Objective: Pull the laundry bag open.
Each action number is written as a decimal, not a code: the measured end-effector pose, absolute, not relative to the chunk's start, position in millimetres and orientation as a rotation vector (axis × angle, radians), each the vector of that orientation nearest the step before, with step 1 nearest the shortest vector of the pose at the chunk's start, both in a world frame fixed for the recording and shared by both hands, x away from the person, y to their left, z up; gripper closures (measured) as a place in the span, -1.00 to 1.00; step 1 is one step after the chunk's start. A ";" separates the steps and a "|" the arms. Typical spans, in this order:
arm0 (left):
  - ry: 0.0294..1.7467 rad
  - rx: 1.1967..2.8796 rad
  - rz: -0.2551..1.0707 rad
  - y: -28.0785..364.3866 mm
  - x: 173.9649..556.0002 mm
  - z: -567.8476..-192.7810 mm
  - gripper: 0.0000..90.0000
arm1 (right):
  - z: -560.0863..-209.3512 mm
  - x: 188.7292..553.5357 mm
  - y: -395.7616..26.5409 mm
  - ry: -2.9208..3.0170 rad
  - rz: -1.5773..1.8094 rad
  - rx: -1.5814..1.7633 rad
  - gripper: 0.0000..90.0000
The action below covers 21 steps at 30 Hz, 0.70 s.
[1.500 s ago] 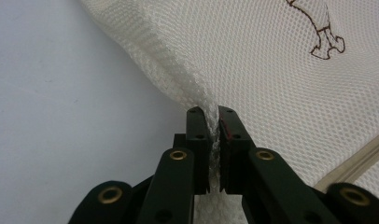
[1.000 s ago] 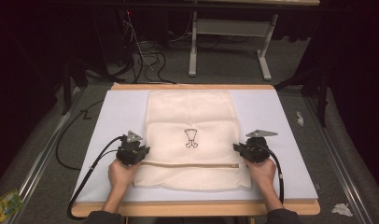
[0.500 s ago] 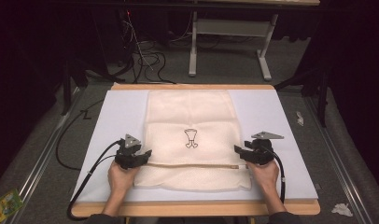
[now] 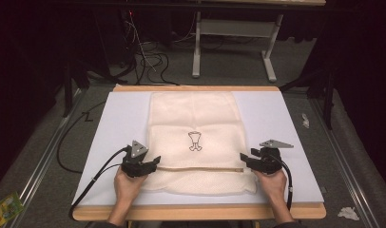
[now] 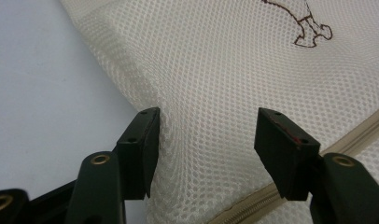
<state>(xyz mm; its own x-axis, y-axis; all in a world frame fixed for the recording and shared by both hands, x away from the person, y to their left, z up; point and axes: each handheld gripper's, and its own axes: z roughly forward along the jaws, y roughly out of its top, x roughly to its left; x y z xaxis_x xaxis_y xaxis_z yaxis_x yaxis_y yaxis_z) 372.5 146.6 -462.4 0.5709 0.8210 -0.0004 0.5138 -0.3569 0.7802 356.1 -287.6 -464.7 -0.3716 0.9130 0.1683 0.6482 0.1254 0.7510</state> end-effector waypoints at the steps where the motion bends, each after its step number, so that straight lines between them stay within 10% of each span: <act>1: 1.065 2.033 0.515 146.3 371.3 -461.1 -0.09 | -465.8 354.9 -286.9 2.074 1.118 1.526 -0.03; 21: 0.983 2.007 0.402 113.7 364.9 -454.0 -0.12 | -474.6 348.7 -279.8 2.132 1.080 1.582 -0.14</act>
<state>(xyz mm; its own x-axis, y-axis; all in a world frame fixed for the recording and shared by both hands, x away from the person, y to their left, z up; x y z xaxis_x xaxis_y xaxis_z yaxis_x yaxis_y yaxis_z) 364.9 113.7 -454.0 0.6404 0.7645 -0.0735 0.4935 -0.3363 0.8021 348.7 -279.8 -474.6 -0.3647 0.9080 0.2060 0.7031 0.1236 0.7002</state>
